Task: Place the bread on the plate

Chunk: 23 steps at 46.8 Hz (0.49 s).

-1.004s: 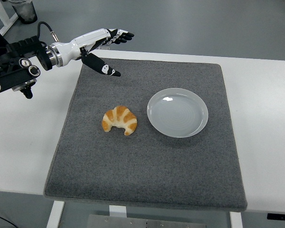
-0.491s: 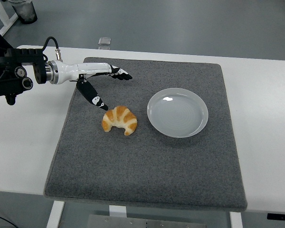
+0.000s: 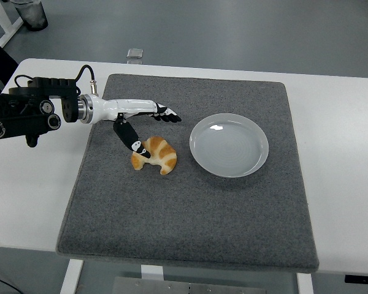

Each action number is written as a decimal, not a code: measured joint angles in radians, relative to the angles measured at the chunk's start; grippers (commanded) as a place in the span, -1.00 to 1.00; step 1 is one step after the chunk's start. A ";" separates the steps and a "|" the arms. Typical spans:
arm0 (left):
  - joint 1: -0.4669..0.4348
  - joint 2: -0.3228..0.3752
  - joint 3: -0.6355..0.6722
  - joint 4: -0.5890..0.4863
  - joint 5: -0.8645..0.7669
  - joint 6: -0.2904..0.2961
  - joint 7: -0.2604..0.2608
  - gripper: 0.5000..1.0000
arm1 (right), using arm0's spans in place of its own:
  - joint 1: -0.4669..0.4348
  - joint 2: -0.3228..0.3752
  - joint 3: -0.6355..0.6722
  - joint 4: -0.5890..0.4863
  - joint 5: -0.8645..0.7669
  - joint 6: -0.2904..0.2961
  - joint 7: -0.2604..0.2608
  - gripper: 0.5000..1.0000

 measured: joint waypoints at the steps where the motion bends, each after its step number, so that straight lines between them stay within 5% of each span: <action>1: 0.001 -0.004 0.003 -0.001 0.000 0.002 0.001 0.75 | 0.000 0.000 0.000 0.000 0.000 0.000 0.000 0.82; 23: 0.024 -0.043 0.013 0.000 0.037 0.007 0.008 0.51 | 0.000 0.000 0.000 0.000 0.000 0.000 0.000 0.81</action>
